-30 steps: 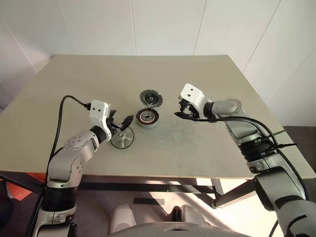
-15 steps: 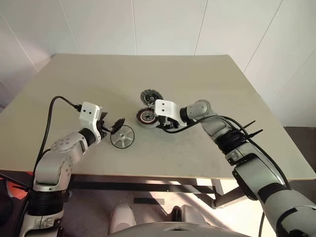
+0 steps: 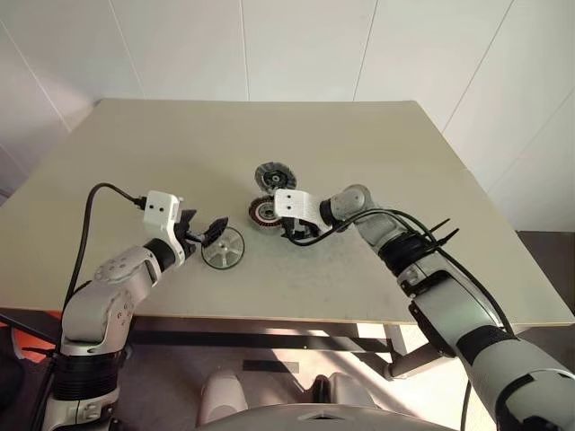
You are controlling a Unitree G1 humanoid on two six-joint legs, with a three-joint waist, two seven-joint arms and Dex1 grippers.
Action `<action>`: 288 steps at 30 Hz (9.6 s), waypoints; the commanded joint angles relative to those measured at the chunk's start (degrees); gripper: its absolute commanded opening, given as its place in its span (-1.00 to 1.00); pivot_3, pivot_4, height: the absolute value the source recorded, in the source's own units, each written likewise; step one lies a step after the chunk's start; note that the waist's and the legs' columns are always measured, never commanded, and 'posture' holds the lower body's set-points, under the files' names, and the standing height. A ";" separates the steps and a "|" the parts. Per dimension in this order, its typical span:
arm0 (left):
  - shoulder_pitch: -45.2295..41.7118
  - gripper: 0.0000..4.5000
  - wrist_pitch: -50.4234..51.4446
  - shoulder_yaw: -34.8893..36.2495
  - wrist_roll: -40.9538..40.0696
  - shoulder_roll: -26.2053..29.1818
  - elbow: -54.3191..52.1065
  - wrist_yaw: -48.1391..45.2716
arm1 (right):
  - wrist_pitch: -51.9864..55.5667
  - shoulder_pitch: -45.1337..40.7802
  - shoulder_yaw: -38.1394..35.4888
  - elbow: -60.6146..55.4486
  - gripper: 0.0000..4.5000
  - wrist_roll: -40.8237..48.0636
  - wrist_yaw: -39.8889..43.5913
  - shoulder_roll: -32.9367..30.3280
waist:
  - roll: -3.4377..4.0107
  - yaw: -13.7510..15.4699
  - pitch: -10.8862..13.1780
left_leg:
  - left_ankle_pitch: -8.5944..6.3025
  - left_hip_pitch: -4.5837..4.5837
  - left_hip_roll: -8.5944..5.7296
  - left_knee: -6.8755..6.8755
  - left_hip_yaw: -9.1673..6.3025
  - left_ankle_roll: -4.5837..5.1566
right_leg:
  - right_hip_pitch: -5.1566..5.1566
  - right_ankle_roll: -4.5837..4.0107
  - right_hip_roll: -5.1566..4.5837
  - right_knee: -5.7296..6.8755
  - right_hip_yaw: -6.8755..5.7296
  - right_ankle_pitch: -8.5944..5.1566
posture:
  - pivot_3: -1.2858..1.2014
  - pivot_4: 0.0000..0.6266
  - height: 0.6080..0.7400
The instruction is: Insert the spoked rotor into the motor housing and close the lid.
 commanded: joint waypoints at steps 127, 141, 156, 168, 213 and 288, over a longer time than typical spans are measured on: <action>-2.84 1.00 -1.37 -3.23 1.69 -1.96 1.38 0.04 | 31.26 12.24 -18.36 -20.90 -0.29 13.10 -15.36 -10.01 | 0.02 0.12 0.02 | 0.02 -0.35 0.06 0.69 0.07 -0.04 | -0.48 -0.03 0.01 0.65 0.18 -0.04 | 0.03 -1.00 1.00; -4.01 1.00 -0.96 -3.75 1.82 -0.74 2.16 -1.20 | 29.54 14.52 -18.63 -17.02 0.48 12.71 -19.25 -9.69 | 0.02 0.08 0.02 | 0.09 -0.35 0.06 0.68 0.09 -0.16 | -0.49 -0.03 0.01 0.63 0.19 -0.04 | 0.03 -1.00 1.00; -4.91 1.00 -0.63 -3.72 2.09 -0.09 2.68 -1.75 | 29.67 14.65 -19.29 -9.87 0.48 13.17 -20.35 -5.89 | -0.03 -0.18 -0.01 | -0.01 0.07 0.06 0.68 0.10 0.01 | -0.02 0.03 0.02 0.61 0.20 -0.08 | 0.03 -1.00 1.00; -3.63 1.00 -0.60 -3.37 2.04 -0.35 1.17 -0.91 | 29.62 13.57 -19.86 -7.09 -0.49 12.57 -20.32 -5.23 | -0.08 -0.36 -0.04 | -0.01 0.29 0.06 0.68 0.10 0.01 | 0.10 0.35 0.01 0.51 0.20 -0.27 | 0.03 -1.00 1.00; -2.21 1.00 -0.39 -4.29 1.95 -1.06 0.46 -0.28 | 32.07 13.34 -19.87 -20.91 -0.44 13.80 -17.97 -9.74 | 0.02 -0.05 0.02 | 0.17 -0.26 0.07 -0.16 0.15 -0.30 | -0.50 -0.13 0.01 -0.02 -0.04 -0.03 | 0.03 -1.00 1.00; -3.41 1.00 -0.42 -5.85 2.61 -0.55 2.11 -1.58 | 0.67 14.03 -3.82 -30.32 -0.44 -10.37 -1.76 -24.32 | -0.14 0.02 -0.08 | 0.06 -0.04 0.12 0.38 0.18 0.00 | -0.33 -0.21 0.00 0.60 0.07 -0.09 | 0.03 -1.00 1.00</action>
